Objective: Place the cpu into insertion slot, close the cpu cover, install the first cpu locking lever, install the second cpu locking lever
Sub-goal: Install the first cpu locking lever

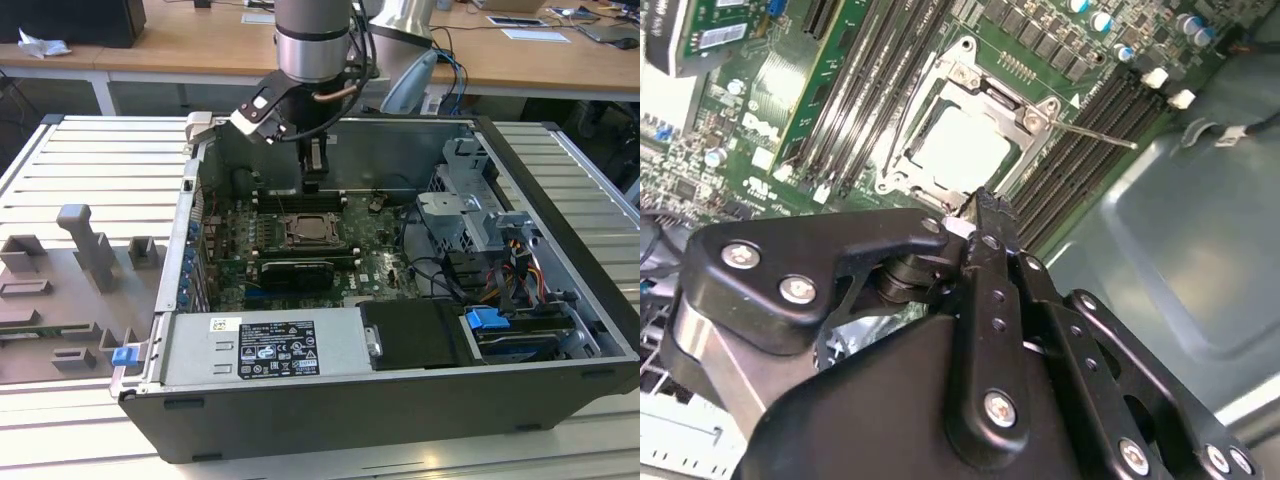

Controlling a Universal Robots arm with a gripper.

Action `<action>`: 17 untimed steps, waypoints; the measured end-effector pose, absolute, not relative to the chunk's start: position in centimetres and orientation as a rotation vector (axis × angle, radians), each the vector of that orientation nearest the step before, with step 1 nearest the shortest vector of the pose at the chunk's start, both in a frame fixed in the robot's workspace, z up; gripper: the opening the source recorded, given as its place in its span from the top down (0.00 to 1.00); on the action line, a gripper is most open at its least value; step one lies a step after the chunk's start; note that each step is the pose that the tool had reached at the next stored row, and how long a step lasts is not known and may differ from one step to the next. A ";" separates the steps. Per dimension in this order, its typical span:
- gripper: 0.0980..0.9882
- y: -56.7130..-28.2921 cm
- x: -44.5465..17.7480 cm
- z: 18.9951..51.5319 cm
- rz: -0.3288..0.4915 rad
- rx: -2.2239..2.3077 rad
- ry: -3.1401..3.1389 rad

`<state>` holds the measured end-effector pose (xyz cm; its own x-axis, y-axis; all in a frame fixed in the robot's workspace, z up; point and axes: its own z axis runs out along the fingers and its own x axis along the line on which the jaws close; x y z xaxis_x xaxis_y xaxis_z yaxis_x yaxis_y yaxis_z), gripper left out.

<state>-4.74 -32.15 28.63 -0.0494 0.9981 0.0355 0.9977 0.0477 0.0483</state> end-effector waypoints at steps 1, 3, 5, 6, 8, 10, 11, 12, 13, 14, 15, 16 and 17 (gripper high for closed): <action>0.99 -32.2 -4.7 29.0 0.093 2.160 2.268; 0.99 -32.2 -4.8 29.9 0.095 2.161 2.269; 0.99 -32.1 -4.8 30.1 0.097 2.159 2.272; 0.99 -32.1 -4.8 30.1 0.097 2.154 2.277; 0.99 -32.1 -4.8 30.1 0.096 2.136 2.295; 0.99 -32.1 -4.8 30.1 0.097 2.111 2.319; 0.99 -32.1 -4.8 30.1 0.097 2.094 2.335; 0.99 -32.1 -4.8 30.1 0.097 2.084 2.344; 0.99 -32.2 -4.8 30.1 0.097 2.067 2.360; 0.99 -32.1 -4.8 30.1 0.097 2.061 2.365; 0.99 -32.1 -4.9 30.1 0.097 2.056 2.370; 0.99 -32.1 -4.9 30.1 0.097 2.050 2.375; 0.99 -32.2 -4.9 30.1 0.097 2.039 2.385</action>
<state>-4.91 -32.15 30.06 -0.1561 0.9870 0.0382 0.9869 0.1542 0.0484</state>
